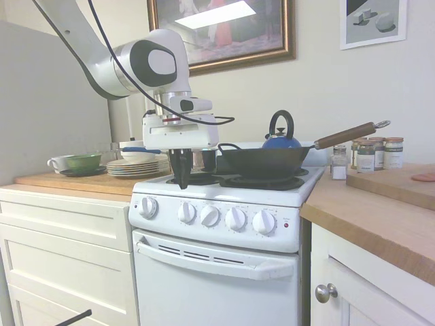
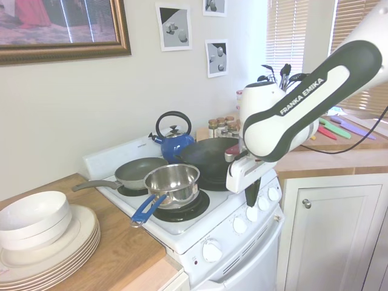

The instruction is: Turn on the stove on the top left

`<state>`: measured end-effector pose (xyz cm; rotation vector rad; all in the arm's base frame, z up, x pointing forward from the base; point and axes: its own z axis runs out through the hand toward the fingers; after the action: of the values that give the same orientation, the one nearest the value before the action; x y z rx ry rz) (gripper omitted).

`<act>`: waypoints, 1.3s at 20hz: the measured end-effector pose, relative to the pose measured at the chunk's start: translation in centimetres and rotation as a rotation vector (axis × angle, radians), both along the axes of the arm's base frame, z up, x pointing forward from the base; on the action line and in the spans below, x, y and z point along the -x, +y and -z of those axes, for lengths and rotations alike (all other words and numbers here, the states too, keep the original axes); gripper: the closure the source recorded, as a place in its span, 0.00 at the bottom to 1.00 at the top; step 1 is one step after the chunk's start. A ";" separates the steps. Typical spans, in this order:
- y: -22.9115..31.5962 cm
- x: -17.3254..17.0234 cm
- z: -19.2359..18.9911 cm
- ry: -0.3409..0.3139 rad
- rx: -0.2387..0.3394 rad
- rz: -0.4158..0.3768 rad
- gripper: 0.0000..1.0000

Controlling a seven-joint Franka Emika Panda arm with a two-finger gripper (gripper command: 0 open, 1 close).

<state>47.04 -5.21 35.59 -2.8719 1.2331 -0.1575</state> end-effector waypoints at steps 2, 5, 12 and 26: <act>0.1 0.5 -0.6 0.004 -0.011 0.008 0.00; 0.6 0.7 -0.9 0.008 -0.018 0.005 0.00; 1.3 0.7 -1.4 -0.001 -0.031 0.004 0.00; 1.0 0.7 -1.4 -0.001 -0.037 0.017 0.00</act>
<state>46.35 -4.18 37.00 -2.8305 1.2466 -0.1355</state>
